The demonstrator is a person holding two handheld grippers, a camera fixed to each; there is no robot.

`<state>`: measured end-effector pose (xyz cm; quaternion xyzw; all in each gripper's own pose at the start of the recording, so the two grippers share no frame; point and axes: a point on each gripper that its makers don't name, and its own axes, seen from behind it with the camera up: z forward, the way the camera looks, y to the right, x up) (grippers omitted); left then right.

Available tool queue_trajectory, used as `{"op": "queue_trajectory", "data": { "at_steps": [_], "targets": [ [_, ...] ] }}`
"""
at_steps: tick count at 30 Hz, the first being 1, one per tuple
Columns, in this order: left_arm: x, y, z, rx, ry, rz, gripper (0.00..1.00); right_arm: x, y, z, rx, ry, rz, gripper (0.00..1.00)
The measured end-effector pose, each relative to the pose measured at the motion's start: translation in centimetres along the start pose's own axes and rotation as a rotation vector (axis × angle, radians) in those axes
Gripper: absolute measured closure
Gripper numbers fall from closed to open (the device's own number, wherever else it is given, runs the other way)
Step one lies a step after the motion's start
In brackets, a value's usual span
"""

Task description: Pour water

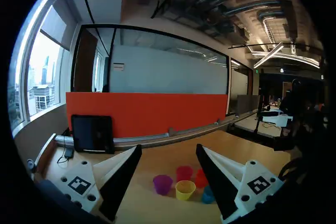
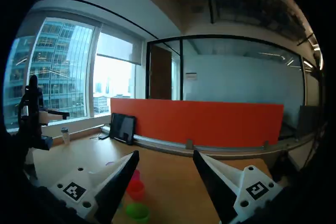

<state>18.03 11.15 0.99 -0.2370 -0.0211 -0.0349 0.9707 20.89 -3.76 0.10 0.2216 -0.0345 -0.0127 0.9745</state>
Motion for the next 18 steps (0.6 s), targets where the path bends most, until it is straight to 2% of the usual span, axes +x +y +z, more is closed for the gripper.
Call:
{"op": "queue_trajectory", "data": {
  "at_steps": [5,9,18],
  "targets": [
    [0.0,1.6,0.4,-0.064,-0.008,-0.011,0.04,0.3,-1.1,0.0,0.055,-0.001,0.009,0.01],
    [-0.3,2.5,0.7,-0.102,-0.012,-0.012,0.04,0.1,-1.8,0.0,0.089,-0.014,-0.011,0.01],
    [-2.4,4.1,1.2,-0.163,-0.056,0.028,0.04,-1.4,-3.2,-0.3,0.143,-0.067,-0.058,0.01]
  ]
}}
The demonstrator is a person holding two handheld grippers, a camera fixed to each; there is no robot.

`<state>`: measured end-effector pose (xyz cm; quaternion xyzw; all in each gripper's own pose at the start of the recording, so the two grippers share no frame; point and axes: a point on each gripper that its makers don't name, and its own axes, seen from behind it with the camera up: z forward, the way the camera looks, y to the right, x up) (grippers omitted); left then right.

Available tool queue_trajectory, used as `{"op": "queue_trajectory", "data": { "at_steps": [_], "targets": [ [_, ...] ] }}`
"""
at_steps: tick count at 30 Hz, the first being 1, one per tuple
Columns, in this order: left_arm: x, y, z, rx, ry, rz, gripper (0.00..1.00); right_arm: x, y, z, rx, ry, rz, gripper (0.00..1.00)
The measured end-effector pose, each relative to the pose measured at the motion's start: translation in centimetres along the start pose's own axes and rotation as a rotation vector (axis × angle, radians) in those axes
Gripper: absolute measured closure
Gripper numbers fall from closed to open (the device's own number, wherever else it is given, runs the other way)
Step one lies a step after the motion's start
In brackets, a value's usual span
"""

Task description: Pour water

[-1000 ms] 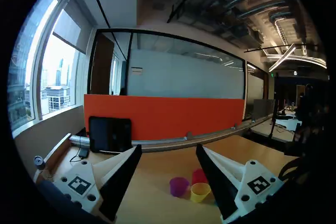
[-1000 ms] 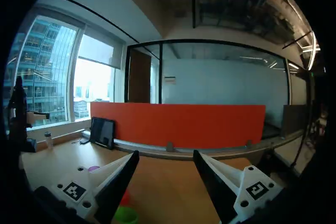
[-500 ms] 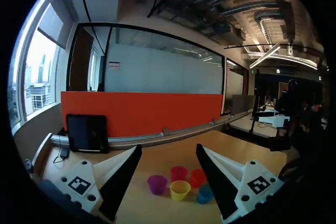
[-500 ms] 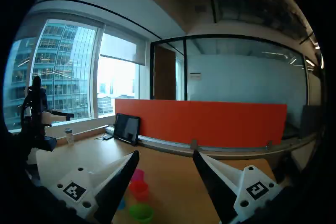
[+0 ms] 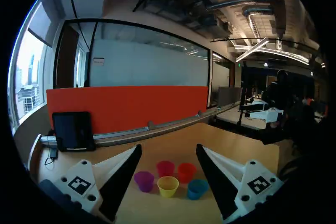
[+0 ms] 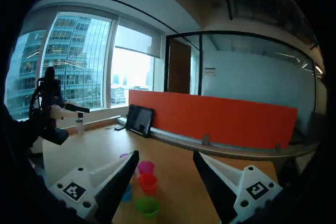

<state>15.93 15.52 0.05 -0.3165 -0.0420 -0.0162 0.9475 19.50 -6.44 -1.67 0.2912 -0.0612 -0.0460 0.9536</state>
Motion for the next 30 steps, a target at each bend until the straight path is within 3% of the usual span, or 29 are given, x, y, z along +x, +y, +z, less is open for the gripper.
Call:
{"op": "queue_trajectory", "data": {
  "at_steps": [8,30],
  "targets": [
    [-2.3,1.1,0.9,-0.045,-0.044,0.007,0.04,-2.1,-1.3,0.1,0.054,-0.056,-0.013,0.0],
    [-9.8,3.3,4.0,-0.123,-0.158,0.049,0.04,-8.9,-2.5,0.5,0.119,-0.161,-0.042,0.01]
  ]
}}
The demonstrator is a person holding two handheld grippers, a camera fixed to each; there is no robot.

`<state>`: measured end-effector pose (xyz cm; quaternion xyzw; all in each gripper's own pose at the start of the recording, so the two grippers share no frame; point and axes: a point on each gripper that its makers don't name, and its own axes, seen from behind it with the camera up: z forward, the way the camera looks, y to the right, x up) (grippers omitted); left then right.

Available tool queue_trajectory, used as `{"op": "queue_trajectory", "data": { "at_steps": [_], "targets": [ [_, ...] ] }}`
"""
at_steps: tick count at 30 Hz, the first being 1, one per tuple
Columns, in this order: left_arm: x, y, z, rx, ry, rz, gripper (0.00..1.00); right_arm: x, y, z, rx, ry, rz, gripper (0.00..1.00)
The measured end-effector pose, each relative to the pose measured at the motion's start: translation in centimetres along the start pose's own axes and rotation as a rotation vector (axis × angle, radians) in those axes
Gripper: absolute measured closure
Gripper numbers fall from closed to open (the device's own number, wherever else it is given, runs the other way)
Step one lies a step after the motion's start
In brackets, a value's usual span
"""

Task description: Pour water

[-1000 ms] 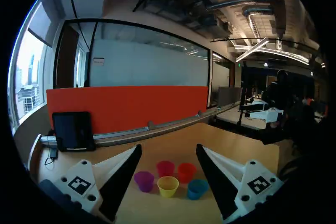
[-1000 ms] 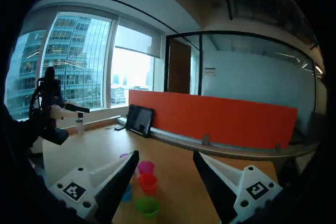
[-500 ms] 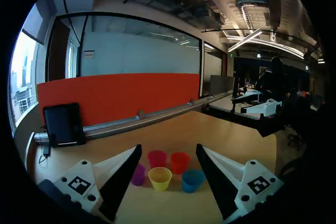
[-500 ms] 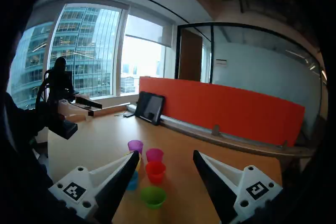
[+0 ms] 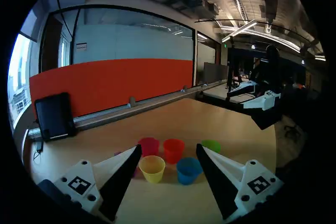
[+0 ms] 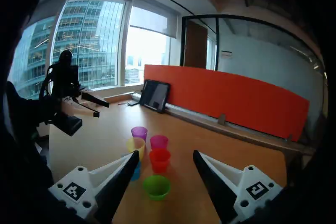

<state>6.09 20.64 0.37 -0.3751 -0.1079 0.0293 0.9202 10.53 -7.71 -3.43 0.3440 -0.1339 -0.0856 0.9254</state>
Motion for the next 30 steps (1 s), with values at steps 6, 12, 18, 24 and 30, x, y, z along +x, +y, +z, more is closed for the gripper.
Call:
{"op": "queue_trajectory", "data": {
  "at_steps": [6,12,18,24,30],
  "targets": [
    [-2.2,0.6,1.3,-0.015,-0.036,0.008,0.04,-2.1,-0.4,0.6,0.018,-0.037,-0.003,0.01],
    [-4.3,1.6,2.4,-0.035,-0.07,0.026,0.04,-4.2,-0.8,1.2,0.032,-0.072,-0.013,0.01],
    [-6.5,2.8,3.6,-0.055,-0.107,0.038,0.04,-6.0,-0.9,1.6,0.043,-0.111,-0.025,0.0],
    [-8.7,3.6,4.7,-0.068,-0.15,0.055,0.04,-7.6,-0.8,2.1,0.053,-0.145,-0.034,0.0],
    [-10.6,4.3,5.5,-0.082,-0.185,0.056,0.04,-9.3,-0.8,2.6,0.062,-0.184,-0.047,0.0]
  ]
}}
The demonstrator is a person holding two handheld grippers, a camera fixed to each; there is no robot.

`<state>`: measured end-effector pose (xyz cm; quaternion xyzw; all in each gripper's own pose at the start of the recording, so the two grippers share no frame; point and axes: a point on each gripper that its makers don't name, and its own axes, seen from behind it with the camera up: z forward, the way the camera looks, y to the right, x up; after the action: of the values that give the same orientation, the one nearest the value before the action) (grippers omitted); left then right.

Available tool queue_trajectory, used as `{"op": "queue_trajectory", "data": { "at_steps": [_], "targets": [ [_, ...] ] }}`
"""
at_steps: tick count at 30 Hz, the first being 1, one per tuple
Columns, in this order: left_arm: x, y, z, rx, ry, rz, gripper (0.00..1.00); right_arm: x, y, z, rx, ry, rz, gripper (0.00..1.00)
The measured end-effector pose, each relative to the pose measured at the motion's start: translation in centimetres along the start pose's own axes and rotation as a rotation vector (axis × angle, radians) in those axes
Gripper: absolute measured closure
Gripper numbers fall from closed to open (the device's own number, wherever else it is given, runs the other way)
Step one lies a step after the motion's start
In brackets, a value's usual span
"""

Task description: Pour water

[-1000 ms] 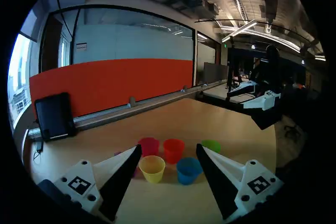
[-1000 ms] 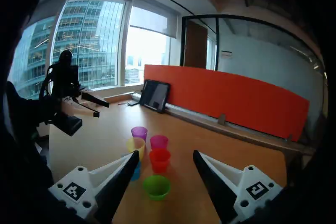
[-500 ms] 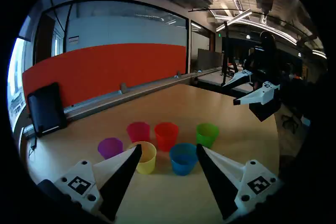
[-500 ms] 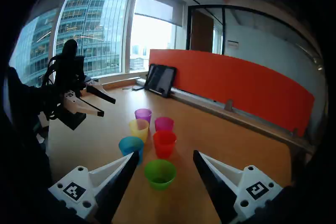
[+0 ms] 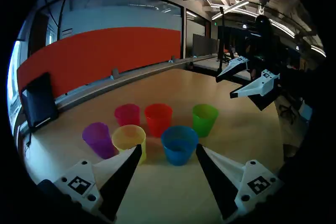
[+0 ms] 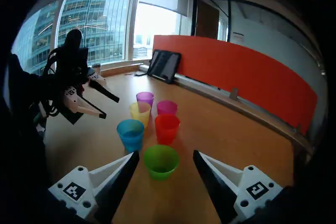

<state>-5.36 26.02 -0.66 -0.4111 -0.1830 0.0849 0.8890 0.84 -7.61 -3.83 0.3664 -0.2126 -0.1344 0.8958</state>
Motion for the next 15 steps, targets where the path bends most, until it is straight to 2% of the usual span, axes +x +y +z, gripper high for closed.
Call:
{"op": "queue_trajectory", "data": {
  "at_steps": [15],
  "targets": [
    [-2.8,1.0,1.8,-0.053,-0.121,0.013,0.04,-2.1,-0.4,1.4,0.049,-0.081,-0.002,0.0]
  ]
}}
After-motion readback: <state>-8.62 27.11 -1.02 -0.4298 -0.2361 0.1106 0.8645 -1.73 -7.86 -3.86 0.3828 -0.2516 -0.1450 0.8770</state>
